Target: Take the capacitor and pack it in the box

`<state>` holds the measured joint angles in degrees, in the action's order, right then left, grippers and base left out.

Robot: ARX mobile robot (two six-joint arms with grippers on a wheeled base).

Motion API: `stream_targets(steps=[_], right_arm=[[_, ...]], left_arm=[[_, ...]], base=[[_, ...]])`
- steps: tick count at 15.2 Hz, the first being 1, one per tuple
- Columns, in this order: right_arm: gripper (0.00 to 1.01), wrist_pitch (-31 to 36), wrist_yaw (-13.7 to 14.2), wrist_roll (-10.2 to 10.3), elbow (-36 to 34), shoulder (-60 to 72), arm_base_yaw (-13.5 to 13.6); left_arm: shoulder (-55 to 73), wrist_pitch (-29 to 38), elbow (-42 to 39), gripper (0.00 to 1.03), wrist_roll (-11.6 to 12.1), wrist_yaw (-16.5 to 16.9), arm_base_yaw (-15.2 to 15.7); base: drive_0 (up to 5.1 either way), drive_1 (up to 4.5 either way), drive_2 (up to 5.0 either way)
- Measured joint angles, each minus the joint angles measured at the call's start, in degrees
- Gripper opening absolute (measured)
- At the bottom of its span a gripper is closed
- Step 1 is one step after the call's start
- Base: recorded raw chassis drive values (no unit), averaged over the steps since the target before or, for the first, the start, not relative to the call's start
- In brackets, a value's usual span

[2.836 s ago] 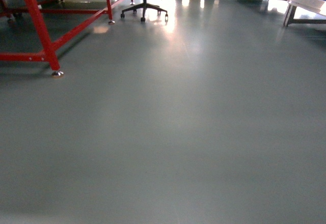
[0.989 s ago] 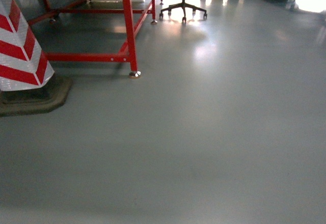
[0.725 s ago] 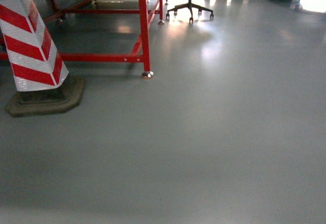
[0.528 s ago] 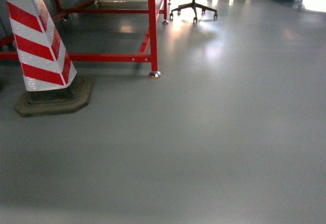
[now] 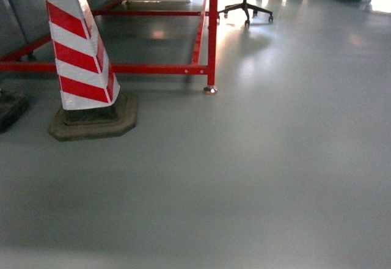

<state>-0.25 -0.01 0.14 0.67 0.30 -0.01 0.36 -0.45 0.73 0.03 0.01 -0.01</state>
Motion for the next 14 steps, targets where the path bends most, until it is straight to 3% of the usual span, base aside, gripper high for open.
stream_targets(steps=[14], right_arm=[[0.98, 0.0, 0.0, 0.0, 0.0, 0.0, 0.0]], left_arm=[[0.0, 0.0, 0.0, 0.43, 0.0, 0.0, 0.0]], base=[[-5.0, 2.44, 2.4]])
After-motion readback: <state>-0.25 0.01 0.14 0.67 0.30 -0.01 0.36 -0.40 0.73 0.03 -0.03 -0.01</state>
